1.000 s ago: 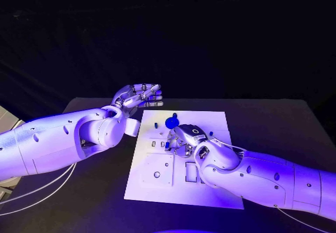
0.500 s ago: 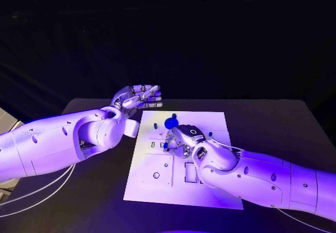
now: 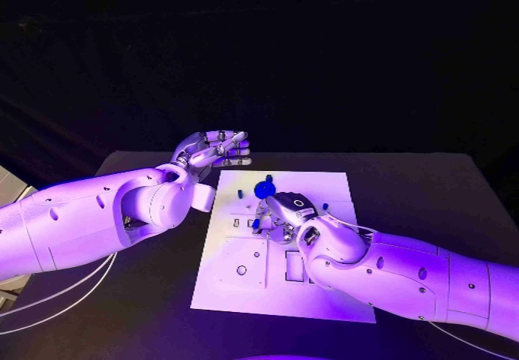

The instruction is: Assemble the parts on the task board

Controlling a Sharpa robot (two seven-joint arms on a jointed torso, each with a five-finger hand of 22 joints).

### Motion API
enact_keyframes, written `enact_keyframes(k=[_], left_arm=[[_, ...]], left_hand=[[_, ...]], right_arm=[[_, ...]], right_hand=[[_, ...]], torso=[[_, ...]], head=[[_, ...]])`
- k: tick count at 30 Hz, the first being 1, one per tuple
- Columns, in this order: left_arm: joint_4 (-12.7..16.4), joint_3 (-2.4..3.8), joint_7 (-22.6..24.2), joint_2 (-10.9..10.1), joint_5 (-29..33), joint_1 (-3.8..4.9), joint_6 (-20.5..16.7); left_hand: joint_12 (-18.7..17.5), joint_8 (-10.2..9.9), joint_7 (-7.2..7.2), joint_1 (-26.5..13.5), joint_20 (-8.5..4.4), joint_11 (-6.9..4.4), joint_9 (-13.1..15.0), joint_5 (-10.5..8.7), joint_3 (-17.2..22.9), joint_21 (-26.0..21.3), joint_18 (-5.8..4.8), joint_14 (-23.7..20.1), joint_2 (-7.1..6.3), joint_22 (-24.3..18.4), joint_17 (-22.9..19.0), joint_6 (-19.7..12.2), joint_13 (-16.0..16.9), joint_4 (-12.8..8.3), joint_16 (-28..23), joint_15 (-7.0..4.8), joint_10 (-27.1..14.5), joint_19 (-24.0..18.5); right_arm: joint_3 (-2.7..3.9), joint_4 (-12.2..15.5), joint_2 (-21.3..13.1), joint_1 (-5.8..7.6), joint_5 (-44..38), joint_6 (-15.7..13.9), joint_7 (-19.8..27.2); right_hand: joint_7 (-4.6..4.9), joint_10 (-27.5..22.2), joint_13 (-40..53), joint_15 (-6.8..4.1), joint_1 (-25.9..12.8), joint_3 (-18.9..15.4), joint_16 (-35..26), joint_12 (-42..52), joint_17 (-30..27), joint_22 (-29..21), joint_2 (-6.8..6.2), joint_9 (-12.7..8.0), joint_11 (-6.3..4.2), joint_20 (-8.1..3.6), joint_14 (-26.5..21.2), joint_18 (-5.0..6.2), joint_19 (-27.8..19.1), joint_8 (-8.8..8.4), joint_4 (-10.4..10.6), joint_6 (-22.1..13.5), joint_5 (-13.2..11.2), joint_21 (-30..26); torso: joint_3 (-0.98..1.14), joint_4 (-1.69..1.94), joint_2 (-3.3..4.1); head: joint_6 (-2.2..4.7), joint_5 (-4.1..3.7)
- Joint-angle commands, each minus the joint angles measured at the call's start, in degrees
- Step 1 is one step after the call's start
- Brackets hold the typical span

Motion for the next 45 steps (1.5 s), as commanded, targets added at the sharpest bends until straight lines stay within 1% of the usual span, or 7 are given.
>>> enact_keyframes(k=[1, 18, 26, 31, 33, 37, 45], left_arm=[[0.0, 0.04, 0.3, 0.1, -0.1, 0.03, 1.1], [-0.7, 0.03, -1.5, 0.2, -1.8, 0.02, 1.1], [-3.7, 0.06, -6.7, -0.3, -13.9, 0.05, 3.6], [-5.0, 0.25, -13.6, -0.6, -24.0, 0.15, 8.3], [-5.5, 0.44, -18.2, -0.5, -30.0, 0.30, 12.4], [-5.9, 0.63, -28.2, 0.2, -42.3, 1.29, 21.0], [-6.5, 0.57, -44.6, 3.4, -58.1, 3.44, 31.9]], left_hand=[[-0.2, -0.2, 3.36, -0.7, -0.04, -0.10, 0.0, 0.21, 0.0, -0.2, 0.69, -0.3, 0.11, -0.1, 0.1, 0.2, 0.0, 0.3, -0.2, 0.04, 0.3, 0.4], [0.1, -0.6, 3.68, -0.8, -0.24, -0.23, 0.0, 0.22, 0.1, 0.1, 0.81, 1.6, 0.05, 0.0, 0.8, 0.0, 0.1, 0.2, 0.8, -0.32, 1.1, 1.0], [10.1, 3.1, 0.61, -1.4, -6.58, -4.99, 1.6, 0.51, 0.2, 12.1, 0.75, 18.3, -1.09, 5.7, 13.7, 5.8, 4.7, 1.1, 22.3, -6.65, 14.4, 15.4], [27.6, 10.5, -1.77, -1.1, -10.08, -7.46, 6.1, 0.14, 0.9, 31.8, 0.31, 28.9, -2.02, 18.4, 49.2, 6.3, 17.8, 0.5, 61.1, -9.54, 11.8, 18.3], [37.6, 14.4, -2.35, -2.0, -10.33, -8.06, 9.0, 0.18, 1.4, 47.4, -1.40, 33.7, -2.14, 36.1, 59.7, 4.9, 25.3, 1.0, 69.3, -10.00, 8.7, 20.6], [49.9, 18.1, -3.11, -4.5, -10.53, -8.95, 12.1, 0.26, 1.5, 58.0, -2.92, 37.4, -1.94, 49.3, 66.5, 3.9, 34.8, 2.1, 73.7, -10.59, 10.0, 23.0], [64.7, 23.3, -4.82, -11.0, -11.35, -10.27, 16.4, 0.24, 0.0, 64.7, -4.33, 40.2, -0.38, 59.0, 72.0, 5.5, 51.9, 2.5, 76.7, -11.73, 18.0, 26.1]], right_arm=[[-0.01, 0.0, 0.1, -0.05, -0.7, 0.5, 0.3], [0.27, 4.1, -3.8, 0.54, 3.0, -2.5, 3.9], [0.77, 10.1, -10.3, 3.45, 17.2, -2.8, 17.4], [1.07, 14.1, -15.2, 5.33, 23.9, -2.6, 21.8], [1.14, 15.4, -17.4, 6.07, 26.4, -2.3, 22.8], [1.23, 17.1, -21.8, 7.27, 31.7, -1.4, 23.5], [1.30, 16.5, -27.2, 8.80, 38.2, -1.3, 23.0]], right_hand=[[0.08, -0.8, 5.2, 0.47, -0.7, -0.5, 0.2, -0.6, 15.1, 12.8, -0.02, -0.1, 0.14, 0.41, 6.0, 0.15, 3.8, -0.29, -0.1, -0.7, 0.3, -0.5], [1.09, -2.9, 3.3, 1.34, -4.7, -3.4, 0.2, -3.1, 15.1, 12.0, -0.90, -0.8, 1.10, 1.35, 6.0, 0.54, 3.0, -1.27, 0.2, -3.5, 0.3, -2.3], [2.10, -5.7, 1.1, 2.10, -1.2, -2.0, -0.6, -5.8, 13.3, 9.3, 0.80, -1.2, 1.99, 2.06, 5.5, 1.73, 0.3, -2.27, -0.1, -6.2, 0.3, -7.8], [2.14, -5.9, 0.9, 2.16, 0.6, -1.3, -0.7, -5.8, 13.1, 9.1, 1.11, -1.2, 2.02, 2.18, 5.5, 1.80, 0.2, -2.03, -0.4, -6.2, 0.3, -8.2], [2.14, -6.1, 0.7, 2.14, 1.5, -0.9, -0.7, -6.0, 13.0, 9.1, 1.10, -1.2, 2.01, 2.19, 5.4, 1.82, 0.1, -1.91, -0.6, -6.1, 0.3, -8.3], [2.11, -6.3, 0.5, 2.13, 1.9, -0.7, -0.8, -6.1, 12.8, 9.0, 1.14, -1.1, 1.99, 2.19, 5.4, 1.86, 0.0, -1.81, -0.7, -6.0, 0.3, -8.5], [2.10, -6.2, 0.6, 2.11, 2.1, -0.4, -0.8, -6.0, 12.8, 9.0, 1.48, -1.1, 1.97, 2.17, 5.4, 1.83, 0.1, -1.71, -0.7, -6.0, 0.3, -8.4]], torso=[[-0.02, 0.01, -0.04], [-0.09, -0.12, -0.24], [-0.17, -0.55, -0.71], [-0.27, -0.74, -1.22], [-0.26, -0.81, -1.43], [-0.20, -0.76, -1.65], [0.01, -0.99, -2.10]], head=[[-0.01, -0.02], [0.22, -0.02], [0.82, 0.06], [0.66, 0.28], [0.52, 0.38], [0.28, 0.73], [-0.32, 1.29]])
